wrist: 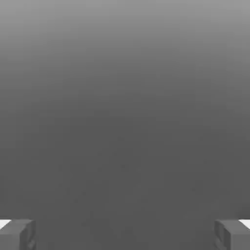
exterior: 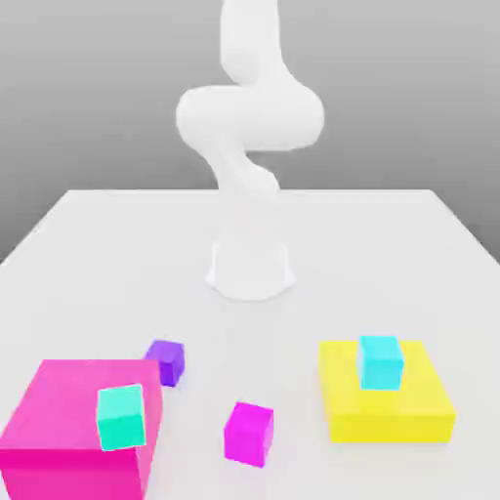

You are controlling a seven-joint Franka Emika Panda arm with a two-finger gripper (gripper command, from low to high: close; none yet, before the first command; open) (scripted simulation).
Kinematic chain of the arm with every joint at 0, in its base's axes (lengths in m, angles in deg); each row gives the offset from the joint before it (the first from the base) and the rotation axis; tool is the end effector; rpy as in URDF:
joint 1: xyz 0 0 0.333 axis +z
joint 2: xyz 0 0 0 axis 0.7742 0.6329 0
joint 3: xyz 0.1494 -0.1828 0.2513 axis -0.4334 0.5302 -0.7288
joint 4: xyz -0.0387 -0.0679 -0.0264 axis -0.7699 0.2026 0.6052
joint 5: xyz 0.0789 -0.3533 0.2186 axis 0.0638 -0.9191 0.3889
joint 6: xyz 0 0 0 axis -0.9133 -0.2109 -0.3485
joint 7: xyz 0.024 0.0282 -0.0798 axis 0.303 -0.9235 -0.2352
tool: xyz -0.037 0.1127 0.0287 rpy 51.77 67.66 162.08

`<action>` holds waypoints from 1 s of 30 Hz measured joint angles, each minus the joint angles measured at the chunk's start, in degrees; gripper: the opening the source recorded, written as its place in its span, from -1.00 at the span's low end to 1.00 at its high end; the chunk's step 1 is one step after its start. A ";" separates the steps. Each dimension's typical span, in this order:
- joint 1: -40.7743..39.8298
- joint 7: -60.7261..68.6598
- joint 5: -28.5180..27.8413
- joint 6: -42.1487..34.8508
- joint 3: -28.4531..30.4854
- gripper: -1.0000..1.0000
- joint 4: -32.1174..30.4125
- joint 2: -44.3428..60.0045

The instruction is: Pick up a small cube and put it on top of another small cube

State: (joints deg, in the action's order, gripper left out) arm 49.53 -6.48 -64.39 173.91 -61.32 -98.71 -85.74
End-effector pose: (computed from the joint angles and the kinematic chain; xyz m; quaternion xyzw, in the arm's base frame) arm 0.3930 -0.0158 0.6692 -0.8575 0.3718 -0.3317 0.1280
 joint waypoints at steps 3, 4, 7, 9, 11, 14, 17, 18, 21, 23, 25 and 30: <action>-1.84 0.66 -1.52 4.52 1.37 0.00 -5.67 4.87; -2.46 0.91 -1.99 5.99 1.89 0.00 -7.53 6.46; -4.35 1.71 -3.29 10.39 3.62 0.00 -13.15 11.22; -5.66 2.33 -4.09 13.37 4.92 0.00 -16.99 14.44; -7.02 3.04 -4.83 16.46 6.34 0.00 -20.97 17.81; -9.19 4.42 -5.77 21.52 8.74 0.00 -27.31 23.45; -8.99 5.44 -7.73 28.04 14.39 0.00 -33.69 31.22; -9.21 7.04 -6.38 31.52 15.16 0.00 -34.93 35.70; -11.06 12.47 0.84 38.50 12.06 0.00 -35.28 44.55; -16.26 14.66 3.88 42.10 6.32 0.00 -34.69 48.94; -20.95 14.97 4.09 45.54 1.77 0.00 -34.05 53.08; -22.72 14.77 3.67 47.12 0.19 -1.00 -33.75 55.01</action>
State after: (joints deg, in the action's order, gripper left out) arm 26.81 8.29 -60.72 221.03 -61.13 -132.45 -30.73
